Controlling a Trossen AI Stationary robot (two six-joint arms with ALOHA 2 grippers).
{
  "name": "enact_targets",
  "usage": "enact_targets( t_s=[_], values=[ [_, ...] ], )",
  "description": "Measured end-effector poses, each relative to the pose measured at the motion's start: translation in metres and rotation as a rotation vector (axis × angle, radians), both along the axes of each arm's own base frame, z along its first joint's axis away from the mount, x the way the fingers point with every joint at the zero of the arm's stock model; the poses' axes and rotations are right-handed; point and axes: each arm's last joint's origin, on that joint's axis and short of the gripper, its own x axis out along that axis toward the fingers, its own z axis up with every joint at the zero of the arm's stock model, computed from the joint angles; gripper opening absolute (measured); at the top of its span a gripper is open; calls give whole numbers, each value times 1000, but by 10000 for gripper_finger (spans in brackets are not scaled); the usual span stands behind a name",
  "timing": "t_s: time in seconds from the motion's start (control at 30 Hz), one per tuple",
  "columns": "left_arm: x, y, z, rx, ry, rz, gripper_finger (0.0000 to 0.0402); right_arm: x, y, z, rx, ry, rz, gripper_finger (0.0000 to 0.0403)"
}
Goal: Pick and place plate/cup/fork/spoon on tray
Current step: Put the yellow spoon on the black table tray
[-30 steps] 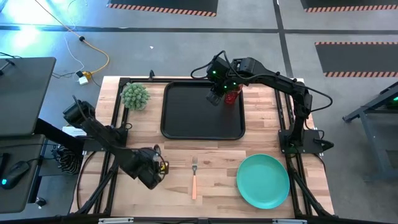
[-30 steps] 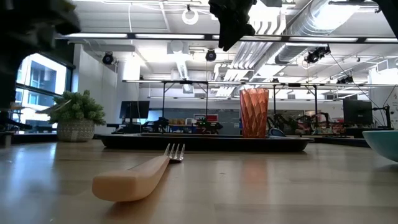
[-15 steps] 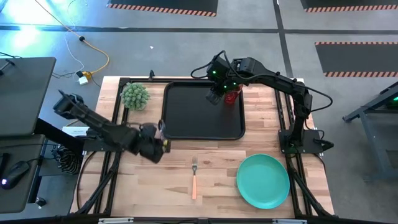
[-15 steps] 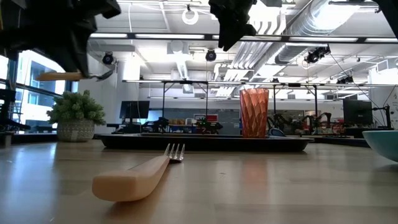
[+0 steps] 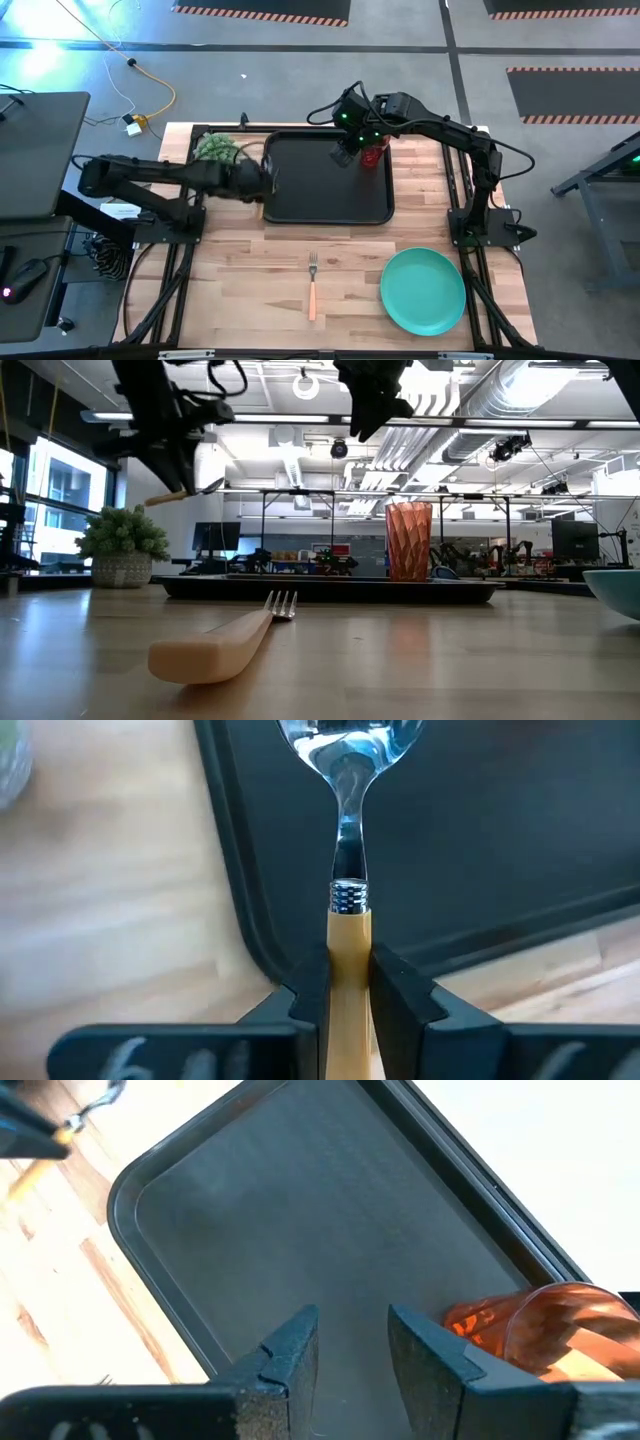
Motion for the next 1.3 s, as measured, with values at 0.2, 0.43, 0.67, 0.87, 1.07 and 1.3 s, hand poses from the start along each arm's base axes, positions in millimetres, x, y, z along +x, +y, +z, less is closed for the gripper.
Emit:
enact_targets(
  t_s=[0.2,0.43,0.67,0.87,1.07,1.3],
  values=[
    [4,37,5,28,-66,-18,44,0,0,0,11,-7,-24,115],
    [-3,69,6,39,-83,11,44,0,0,0,15,-11,-40,115],
    [-2,91,6,51,-137,20,45,-1,-2,0,-12,-7,-93,115],
    [9,104,-14,14,-88,21,45,-1,-2,0,-2,-13,-112,115],
    [23,112,-37,-65,-65,10,45,-1,-2,0,1,-15,-115,115],
    [33,116,-63,-124,10,9,45,-1,-2,0,6,-17,-121,115]
  ],
)
